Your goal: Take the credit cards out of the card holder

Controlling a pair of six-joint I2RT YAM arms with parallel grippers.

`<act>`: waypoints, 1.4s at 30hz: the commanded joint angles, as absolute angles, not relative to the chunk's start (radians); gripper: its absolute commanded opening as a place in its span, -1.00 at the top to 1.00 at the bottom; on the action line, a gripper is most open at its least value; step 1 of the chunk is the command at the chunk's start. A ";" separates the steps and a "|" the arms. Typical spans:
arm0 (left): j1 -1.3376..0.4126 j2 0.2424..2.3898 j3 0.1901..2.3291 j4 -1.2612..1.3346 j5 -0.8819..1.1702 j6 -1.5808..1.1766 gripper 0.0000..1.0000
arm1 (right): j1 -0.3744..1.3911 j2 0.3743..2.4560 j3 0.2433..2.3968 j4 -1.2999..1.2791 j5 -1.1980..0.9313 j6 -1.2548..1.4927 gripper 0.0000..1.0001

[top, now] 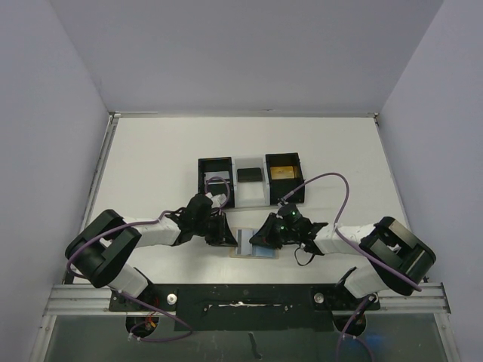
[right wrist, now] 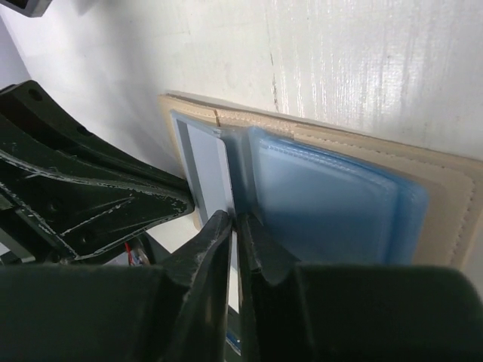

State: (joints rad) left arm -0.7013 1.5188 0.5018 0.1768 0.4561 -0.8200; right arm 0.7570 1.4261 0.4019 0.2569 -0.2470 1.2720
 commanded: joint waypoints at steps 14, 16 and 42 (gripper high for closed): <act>-0.709 1.532 0.542 0.053 0.340 -0.772 0.88 | 0.677 1.394 0.378 0.281 -0.377 1.187 0.93; -0.709 1.530 0.538 0.054 0.343 -0.773 0.88 | 0.669 1.394 0.377 0.278 -0.404 1.173 0.92; -0.709 1.475 0.555 0.049 0.347 -0.777 0.71 | 0.617 1.307 0.383 0.115 -0.340 1.107 0.84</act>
